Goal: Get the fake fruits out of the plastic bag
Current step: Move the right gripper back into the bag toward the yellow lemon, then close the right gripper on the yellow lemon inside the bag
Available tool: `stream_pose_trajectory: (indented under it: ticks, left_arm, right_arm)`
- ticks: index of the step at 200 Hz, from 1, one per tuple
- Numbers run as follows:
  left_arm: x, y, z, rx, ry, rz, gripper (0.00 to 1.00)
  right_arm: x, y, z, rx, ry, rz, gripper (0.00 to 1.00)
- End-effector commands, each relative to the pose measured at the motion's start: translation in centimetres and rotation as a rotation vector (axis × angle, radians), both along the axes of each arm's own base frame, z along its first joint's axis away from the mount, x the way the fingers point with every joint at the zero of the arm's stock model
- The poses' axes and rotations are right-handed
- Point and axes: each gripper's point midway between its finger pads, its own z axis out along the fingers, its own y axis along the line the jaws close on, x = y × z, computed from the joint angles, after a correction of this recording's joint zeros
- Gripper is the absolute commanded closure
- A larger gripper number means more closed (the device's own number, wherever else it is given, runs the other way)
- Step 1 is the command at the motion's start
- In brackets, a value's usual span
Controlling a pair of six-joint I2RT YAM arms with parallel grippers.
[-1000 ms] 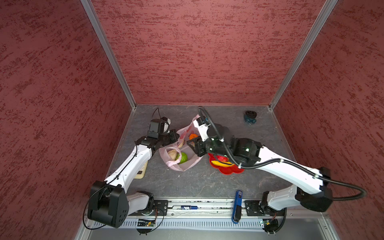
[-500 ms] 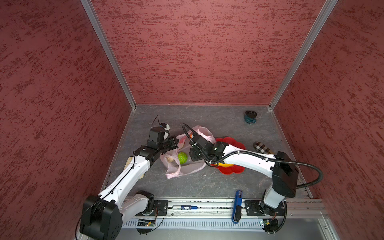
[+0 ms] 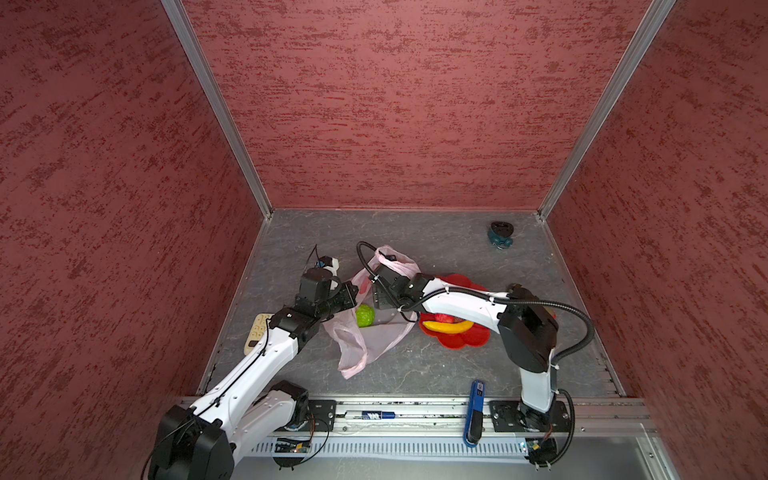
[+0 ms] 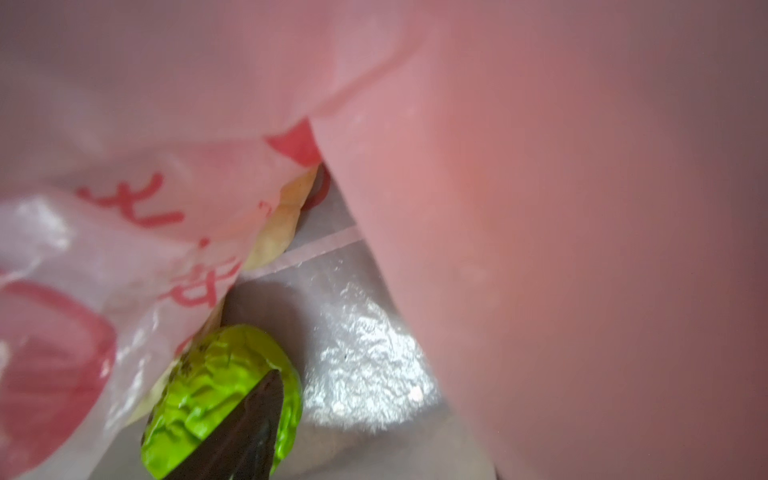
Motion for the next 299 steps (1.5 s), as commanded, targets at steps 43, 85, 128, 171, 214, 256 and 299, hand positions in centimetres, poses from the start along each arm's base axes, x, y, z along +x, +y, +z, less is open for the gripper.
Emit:
stream_pose_trajectory:
  ticks: [43, 85, 128, 171, 214, 256, 299]
  left_arm:
    - [0.6, -0.4, 0.8, -0.017, -0.044, -0.007, 1.0]
    - [0.6, -0.7, 0.7, -0.022, -0.042, -0.017, 1.0]
    - [0.7, -0.6, 0.8, -0.02, -0.039, -0.013, 1.0]
    - [1.4, -0.1, 0.8, -0.007, -0.049, 0.018, 1.0]
    - [2.7, 0.5, 1.5, 0.003, -0.078, 0.047, 1.0]
    - [4.0, 1.1, 2.8, 0.007, -0.104, 0.069, 1.0]
    - [5.5, 1.5, 4.2, -0.003, -0.135, 0.091, 1.0]
  right_arm:
    - [3.5, -1.7, -0.9, -0.06, -0.031, -0.133, 0.22]
    - [5.4, -1.7, -2.6, -0.049, -0.025, -0.161, 0.21]
    - [6.9, -1.4, -2.7, -0.019, -0.066, -0.184, 0.32]
    - [6.5, -0.8, 0.0, 0.053, -0.107, -0.122, 0.59]
    - [4.3, -0.3, 2.8, 0.114, -0.11, -0.02, 0.7]
    - [2.2, 0.3, 4.8, 0.159, -0.103, 0.061, 0.76]
    - [-1.5, 2.3, 8.1, 0.246, -0.091, 0.23, 0.78]
